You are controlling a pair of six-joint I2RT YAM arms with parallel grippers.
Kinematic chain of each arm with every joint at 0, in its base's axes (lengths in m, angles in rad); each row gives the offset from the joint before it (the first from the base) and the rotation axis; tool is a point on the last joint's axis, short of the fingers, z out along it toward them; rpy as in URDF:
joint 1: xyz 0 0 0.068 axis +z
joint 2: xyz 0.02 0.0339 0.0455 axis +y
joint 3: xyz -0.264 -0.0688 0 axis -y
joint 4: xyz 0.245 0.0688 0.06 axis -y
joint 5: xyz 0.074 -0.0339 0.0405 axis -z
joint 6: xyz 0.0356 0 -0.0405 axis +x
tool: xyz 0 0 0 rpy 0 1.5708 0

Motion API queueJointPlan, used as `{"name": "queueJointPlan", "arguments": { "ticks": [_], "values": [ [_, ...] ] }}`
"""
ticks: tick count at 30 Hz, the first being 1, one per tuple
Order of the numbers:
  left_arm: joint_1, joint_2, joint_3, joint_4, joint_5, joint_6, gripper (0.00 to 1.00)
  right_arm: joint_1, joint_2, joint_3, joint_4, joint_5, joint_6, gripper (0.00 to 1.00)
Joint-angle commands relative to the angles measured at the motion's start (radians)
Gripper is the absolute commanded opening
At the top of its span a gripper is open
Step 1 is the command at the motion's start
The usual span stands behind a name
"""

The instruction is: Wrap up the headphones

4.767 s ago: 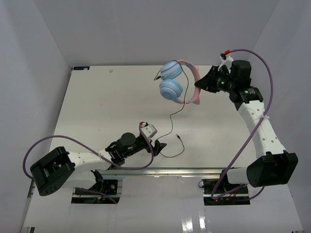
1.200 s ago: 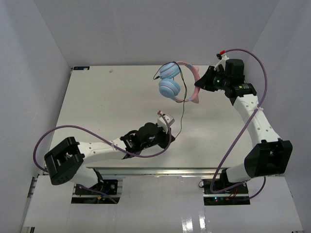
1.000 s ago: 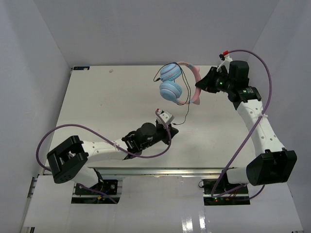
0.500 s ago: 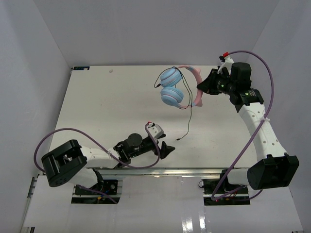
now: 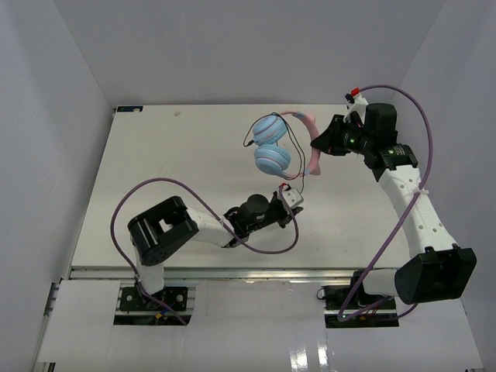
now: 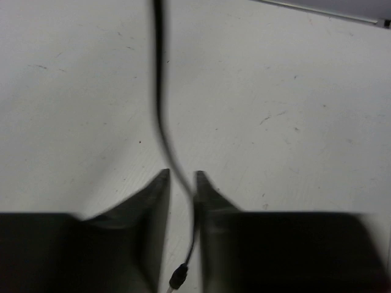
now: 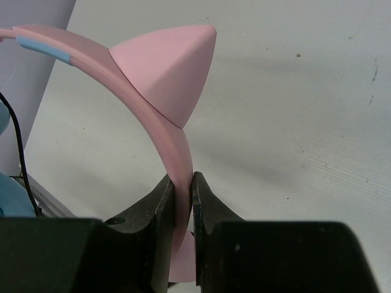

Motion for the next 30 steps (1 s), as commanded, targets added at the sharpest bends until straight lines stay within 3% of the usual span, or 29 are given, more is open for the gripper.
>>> {"name": "queueJointPlan", "arguments": {
  "ticks": [1, 2, 9, 11, 17, 21, 26, 30],
  "values": [
    [0.001, -0.01, -0.009, 0.01, -0.022, 0.02, 0.04, 0.004, -0.057, -0.004, 0.038, -0.044, 0.007, 0.08],
    [0.001, -0.023, -0.03, 0.02, -0.012, 0.011, 0.0, 0.003, -0.058, -0.006, 0.038, -0.043, 0.006, 0.08],
    [0.018, -0.151, -0.243, 0.135, 0.084, -0.07, 0.0, -0.012, -0.043, 0.024, 0.038, -0.13, -0.009, 0.08],
    [0.044, -0.187, -0.298, 0.15, 0.15, -0.094, 0.05, -0.018, -0.04, 0.029, 0.039, -0.275, -0.08, 0.08],
    [0.179, -0.329, -0.406, 0.149, 0.437, -0.211, 0.11, -0.019, -0.079, -0.005, -0.041, -0.402, -0.396, 0.08],
    [0.257, -0.374, -0.38, 0.033, 0.612, -0.205, 0.15, 0.005, -0.052, -0.016, -0.214, -0.496, -0.648, 0.08],
    [0.308, -0.382, -0.319, -0.108, 0.774, -0.182, 0.16, 0.034, -0.073, -0.074, -0.277, -0.408, -0.849, 0.08],
    [0.357, -0.431, -0.287, -0.292, 0.824, -0.129, 0.17, 0.034, -0.077, -0.088, -0.306, -0.335, -0.974, 0.08]
  ]
}}
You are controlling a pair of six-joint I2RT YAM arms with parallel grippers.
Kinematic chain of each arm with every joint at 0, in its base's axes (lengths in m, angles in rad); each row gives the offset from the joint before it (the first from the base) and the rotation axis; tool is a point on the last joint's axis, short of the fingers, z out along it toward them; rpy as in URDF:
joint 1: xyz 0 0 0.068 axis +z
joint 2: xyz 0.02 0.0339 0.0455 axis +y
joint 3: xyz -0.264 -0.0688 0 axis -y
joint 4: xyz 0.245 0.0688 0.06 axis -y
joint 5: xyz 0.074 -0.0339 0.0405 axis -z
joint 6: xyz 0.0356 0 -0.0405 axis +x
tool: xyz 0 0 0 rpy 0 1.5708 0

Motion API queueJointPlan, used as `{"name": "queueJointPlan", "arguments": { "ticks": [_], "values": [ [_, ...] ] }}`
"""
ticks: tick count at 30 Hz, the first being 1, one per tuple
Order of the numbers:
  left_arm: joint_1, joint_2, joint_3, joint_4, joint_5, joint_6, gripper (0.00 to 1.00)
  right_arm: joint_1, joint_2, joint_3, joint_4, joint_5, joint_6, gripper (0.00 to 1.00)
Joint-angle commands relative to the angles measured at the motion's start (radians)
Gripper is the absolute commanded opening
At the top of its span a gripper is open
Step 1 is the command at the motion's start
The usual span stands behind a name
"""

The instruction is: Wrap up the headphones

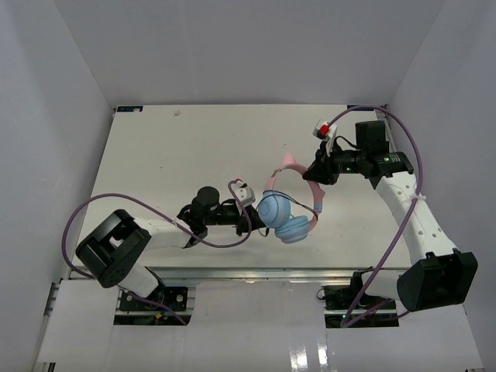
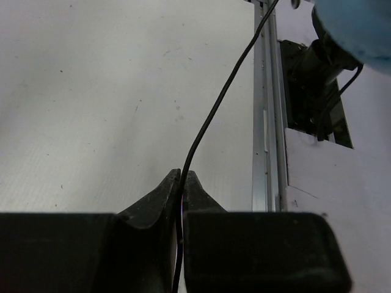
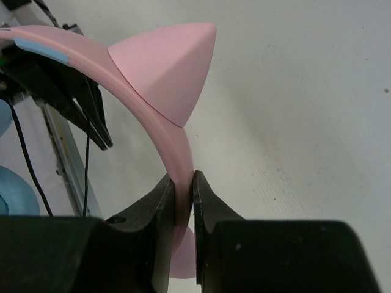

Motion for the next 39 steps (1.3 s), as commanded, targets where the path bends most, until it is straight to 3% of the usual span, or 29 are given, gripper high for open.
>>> {"name": "queueJointPlan", "arguments": {
  "ticks": [1, 9, 20, 32, 39],
  "values": [
    [0.056, -0.092, 0.056, -0.231, 0.14, 0.063, 0.17, -0.002, -0.035, -0.002, -0.053, 0.029, -0.199, 0.08],
    [0.135, -0.137, 0.188, -0.61, 0.209, 0.212, 0.19, 0.056, -0.051, -0.08, 0.007, 0.238, -0.368, 0.08],
    [0.159, 0.083, 0.317, -0.672, 0.24, 0.246, 0.12, 0.193, 0.062, -0.265, 0.246, 0.474, -0.293, 0.08],
    [0.313, 0.32, 0.605, -0.845, 0.137, 0.273, 0.13, 0.207, 0.468, 0.051, 0.262, 0.576, -0.14, 0.08],
    [0.338, 0.406, 0.714, -0.942, 0.013, 0.247, 0.31, 0.215, 0.628, 0.189, 0.236, 0.6, -0.062, 0.11]
  ]
}}
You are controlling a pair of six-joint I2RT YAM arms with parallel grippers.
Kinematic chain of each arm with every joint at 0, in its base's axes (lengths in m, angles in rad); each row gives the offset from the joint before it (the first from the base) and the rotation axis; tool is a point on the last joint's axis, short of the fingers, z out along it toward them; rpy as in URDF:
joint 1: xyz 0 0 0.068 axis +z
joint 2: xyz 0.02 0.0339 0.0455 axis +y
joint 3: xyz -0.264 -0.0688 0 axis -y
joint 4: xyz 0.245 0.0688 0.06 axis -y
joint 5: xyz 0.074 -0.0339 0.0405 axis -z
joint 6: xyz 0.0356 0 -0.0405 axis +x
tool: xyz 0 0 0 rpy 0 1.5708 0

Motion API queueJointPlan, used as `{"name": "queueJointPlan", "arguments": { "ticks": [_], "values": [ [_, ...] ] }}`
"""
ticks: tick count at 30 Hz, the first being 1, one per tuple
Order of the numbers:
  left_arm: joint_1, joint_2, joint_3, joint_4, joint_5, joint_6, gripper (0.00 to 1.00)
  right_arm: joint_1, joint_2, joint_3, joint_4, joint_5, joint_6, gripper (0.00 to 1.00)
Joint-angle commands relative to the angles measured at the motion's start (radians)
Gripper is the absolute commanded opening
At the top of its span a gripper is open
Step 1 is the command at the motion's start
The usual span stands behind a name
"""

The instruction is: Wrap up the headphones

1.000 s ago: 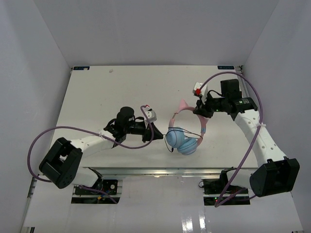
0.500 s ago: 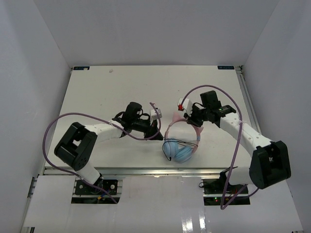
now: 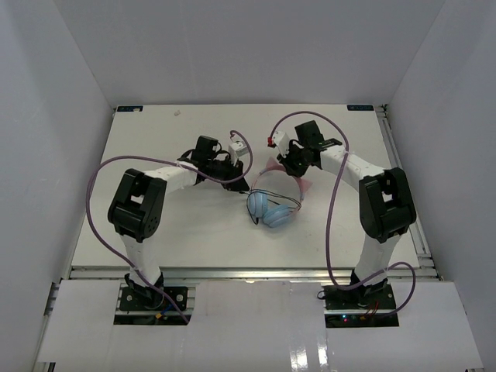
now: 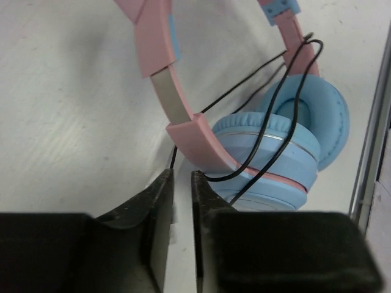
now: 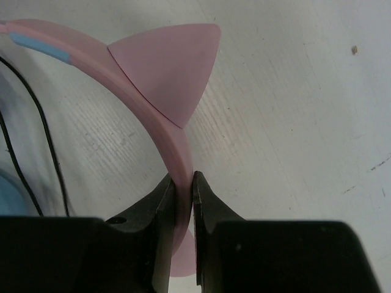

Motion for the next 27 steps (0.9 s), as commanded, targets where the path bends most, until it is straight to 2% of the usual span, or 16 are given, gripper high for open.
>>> {"name": "queueJointPlan", "arguments": {
  "ticks": [1, 3, 6, 8, 10, 12, 15, 16, 17, 18, 20, 23, 27],
  "values": [
    [0.014, 0.008, 0.061, -0.067, -0.133, -0.021, 0.34, 0.003, 0.063, 0.07, -0.042, 0.025, 0.063, 0.11],
    [0.015, -0.001, 0.068, -0.064, -0.176, -0.046, 0.41, 0.005, 0.075, 0.086, -0.048, 0.028, 0.074, 0.13],
    [0.024, -0.035, 0.085, -0.063, -0.241, -0.084, 0.43, 0.003, 0.082, 0.097, -0.056, 0.021, 0.091, 0.22],
    [0.026, -0.082, 0.09, -0.059, -0.313, -0.107, 0.44, 0.005, 0.069, 0.094, -0.062, 0.015, 0.096, 0.32],
    [0.029, -0.139, 0.084, -0.049, -0.418, -0.135, 0.44, 0.005, 0.042, 0.086, -0.068, 0.003, 0.104, 0.49],
    [0.037, -0.214, 0.055, -0.034, -0.516, -0.156, 0.46, 0.004, 0.013, 0.071, -0.07, -0.009, 0.108, 0.63],
    [0.062, -0.369, -0.021, -0.023, -0.56, -0.226, 0.63, -0.005, -0.077, 0.024, -0.063, -0.005, 0.136, 0.93],
    [0.071, -0.46, -0.054, -0.02, -0.559, -0.243, 0.69, -0.013, -0.126, 0.006, -0.051, 0.022, 0.161, 0.91],
    [0.075, -0.515, -0.088, -0.013, -0.555, -0.275, 0.81, -0.026, -0.155, -0.03, -0.022, 0.051, 0.225, 0.9],
    [0.078, -0.581, -0.142, -0.002, -0.543, -0.302, 0.88, -0.036, -0.193, -0.062, 0.001, 0.092, 0.284, 0.9],
    [0.086, -0.751, -0.286, 0.033, -0.494, -0.341, 0.97, -0.049, -0.307, -0.122, 0.041, 0.171, 0.377, 0.9],
    [0.089, -0.952, -0.441, 0.072, -0.428, -0.42, 0.98, -0.055, -0.467, -0.294, 0.149, 0.235, 0.549, 0.9],
    [0.091, -1.199, -0.584, 0.023, -0.338, -0.432, 0.98, -0.055, -0.693, -0.434, 0.222, 0.276, 0.588, 0.9]
  ]
}}
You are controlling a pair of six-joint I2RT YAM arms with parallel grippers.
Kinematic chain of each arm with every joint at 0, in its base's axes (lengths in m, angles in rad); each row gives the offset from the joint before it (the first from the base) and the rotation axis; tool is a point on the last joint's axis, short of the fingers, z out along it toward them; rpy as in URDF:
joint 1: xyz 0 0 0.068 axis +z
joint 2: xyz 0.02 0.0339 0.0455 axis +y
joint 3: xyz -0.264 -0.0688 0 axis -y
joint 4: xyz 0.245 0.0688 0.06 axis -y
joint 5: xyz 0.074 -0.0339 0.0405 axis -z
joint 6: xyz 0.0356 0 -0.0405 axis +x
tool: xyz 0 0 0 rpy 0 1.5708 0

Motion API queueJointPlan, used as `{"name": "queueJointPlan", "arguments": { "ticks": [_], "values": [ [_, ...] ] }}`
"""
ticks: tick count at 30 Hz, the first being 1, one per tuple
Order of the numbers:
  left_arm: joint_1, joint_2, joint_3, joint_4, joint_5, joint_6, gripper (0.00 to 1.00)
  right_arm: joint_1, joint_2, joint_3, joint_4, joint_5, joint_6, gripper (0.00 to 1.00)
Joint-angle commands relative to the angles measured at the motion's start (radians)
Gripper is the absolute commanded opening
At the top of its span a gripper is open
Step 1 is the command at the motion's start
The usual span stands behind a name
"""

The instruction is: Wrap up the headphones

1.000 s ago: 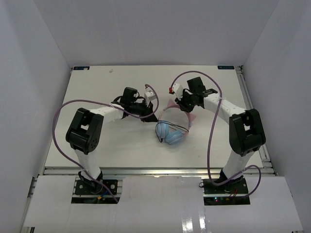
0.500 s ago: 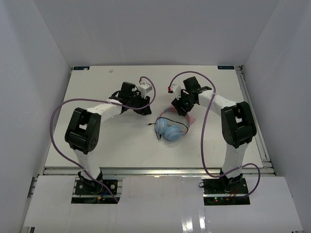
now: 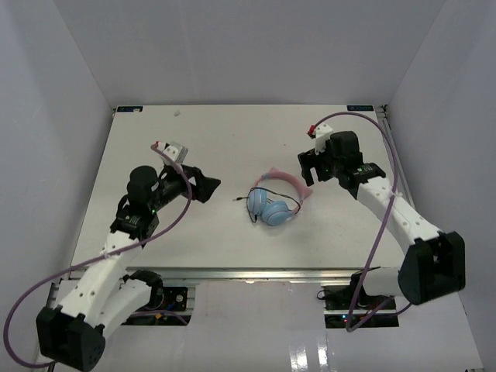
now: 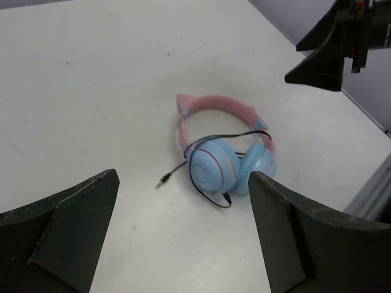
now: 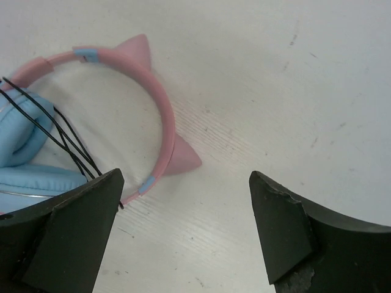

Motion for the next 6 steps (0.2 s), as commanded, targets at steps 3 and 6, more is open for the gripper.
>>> {"name": "queueJointPlan", "arguments": {
  "ticks": [3, 6],
  "values": [
    [0.001, -0.287, -0.152, -0.121, 0.101, -0.041, 0.98, 0.005, -0.27, -0.201, 0.197, 0.113, 0.126, 0.9],
    [0.001, -0.379, -0.143, -0.174, 0.073, -0.023, 0.98, 0.005, -0.341, -0.314, 0.285, 0.091, 0.083, 0.9]
  ]
}}
